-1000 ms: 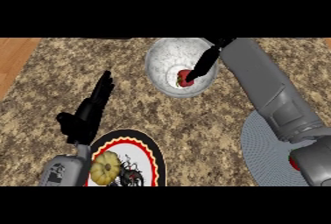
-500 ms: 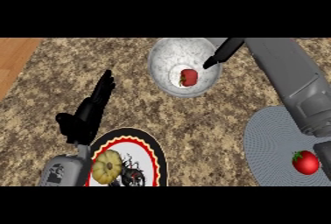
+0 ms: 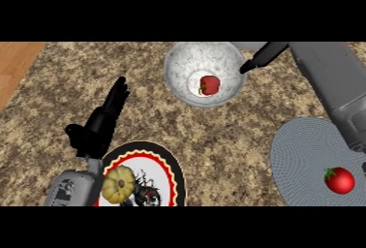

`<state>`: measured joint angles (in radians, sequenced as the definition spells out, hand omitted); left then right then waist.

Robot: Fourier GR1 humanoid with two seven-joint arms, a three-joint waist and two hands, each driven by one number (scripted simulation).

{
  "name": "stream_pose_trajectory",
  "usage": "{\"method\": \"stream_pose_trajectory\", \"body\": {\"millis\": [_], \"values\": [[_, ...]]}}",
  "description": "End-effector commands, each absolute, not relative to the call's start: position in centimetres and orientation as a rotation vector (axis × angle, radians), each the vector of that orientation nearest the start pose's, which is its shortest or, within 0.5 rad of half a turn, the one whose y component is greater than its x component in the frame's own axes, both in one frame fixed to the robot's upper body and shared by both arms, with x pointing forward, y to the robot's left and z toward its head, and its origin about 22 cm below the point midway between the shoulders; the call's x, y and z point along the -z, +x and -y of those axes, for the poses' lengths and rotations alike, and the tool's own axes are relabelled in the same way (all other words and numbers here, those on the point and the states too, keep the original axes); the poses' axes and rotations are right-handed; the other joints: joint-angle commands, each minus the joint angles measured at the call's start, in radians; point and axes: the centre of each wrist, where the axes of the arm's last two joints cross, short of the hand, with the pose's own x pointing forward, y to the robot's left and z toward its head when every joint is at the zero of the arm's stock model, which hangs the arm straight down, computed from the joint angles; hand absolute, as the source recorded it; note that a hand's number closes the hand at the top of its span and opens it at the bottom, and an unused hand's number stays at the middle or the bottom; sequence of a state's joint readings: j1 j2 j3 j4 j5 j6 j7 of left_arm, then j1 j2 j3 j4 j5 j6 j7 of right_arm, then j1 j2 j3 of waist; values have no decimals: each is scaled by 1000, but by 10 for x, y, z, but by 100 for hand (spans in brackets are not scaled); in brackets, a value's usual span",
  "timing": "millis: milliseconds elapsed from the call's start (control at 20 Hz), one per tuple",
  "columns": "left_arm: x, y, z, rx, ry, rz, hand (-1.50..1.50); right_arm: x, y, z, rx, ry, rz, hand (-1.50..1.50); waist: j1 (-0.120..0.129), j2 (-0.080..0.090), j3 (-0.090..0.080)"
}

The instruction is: Pick the bell pepper from the placemat and place it in the bowl

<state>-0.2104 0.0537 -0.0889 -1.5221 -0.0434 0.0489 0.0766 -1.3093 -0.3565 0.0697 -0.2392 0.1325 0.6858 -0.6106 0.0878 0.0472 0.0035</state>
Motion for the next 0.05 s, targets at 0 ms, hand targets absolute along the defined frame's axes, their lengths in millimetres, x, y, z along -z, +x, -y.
{"method": "stream_pose_trajectory", "body": {"millis": [0], "values": [[-44,285,-182,168,-13,1648,0,-176,478,232,-1018,759,1739,-150,5,-3,2]]}}
